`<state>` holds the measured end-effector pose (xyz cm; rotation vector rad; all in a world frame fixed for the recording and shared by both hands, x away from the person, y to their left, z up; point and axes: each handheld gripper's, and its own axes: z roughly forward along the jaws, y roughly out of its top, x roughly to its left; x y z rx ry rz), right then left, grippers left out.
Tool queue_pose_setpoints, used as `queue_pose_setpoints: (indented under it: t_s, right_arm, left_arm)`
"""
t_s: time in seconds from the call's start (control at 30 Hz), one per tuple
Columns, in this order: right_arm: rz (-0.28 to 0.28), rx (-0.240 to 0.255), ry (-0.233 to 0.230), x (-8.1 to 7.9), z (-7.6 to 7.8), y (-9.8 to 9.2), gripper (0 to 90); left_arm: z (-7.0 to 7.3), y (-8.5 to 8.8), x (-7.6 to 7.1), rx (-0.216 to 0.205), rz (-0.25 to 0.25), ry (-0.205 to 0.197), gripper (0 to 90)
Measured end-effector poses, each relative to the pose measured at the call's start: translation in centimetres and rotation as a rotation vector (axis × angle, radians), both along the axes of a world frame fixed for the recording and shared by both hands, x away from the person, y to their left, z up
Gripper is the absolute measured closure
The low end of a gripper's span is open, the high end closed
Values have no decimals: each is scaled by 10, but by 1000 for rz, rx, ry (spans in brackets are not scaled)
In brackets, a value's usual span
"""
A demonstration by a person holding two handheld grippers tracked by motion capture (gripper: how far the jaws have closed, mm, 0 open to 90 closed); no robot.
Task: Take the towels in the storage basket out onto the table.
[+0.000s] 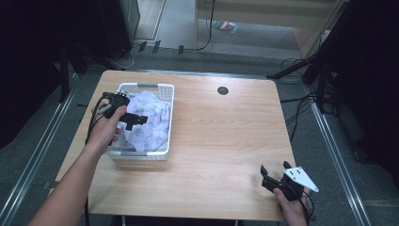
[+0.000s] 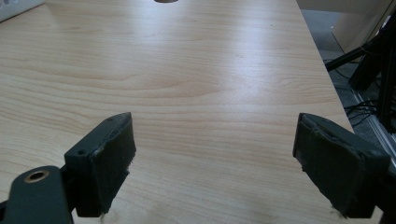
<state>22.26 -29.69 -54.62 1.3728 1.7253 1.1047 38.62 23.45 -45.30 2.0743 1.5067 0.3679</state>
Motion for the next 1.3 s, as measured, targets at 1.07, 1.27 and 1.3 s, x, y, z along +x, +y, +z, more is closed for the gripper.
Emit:
queue_pose_setpoints:
  t_s: [1.07, 1.27, 1.3]
  right_arm:
    - [5, -5, 0, 0, 0, 1, 133]
    - [4, -6, 2, -1, 0, 2, 133]
    - [4, -6, 2, -1, 0, 2, 133]
  left_arm:
    - [-61, -33, 38, 171, -8, 213, 0]
    - [-61, -38, 35, 206, -18, 202, 80]
    - [-61, -38, 35, 206, -18, 202, 106]
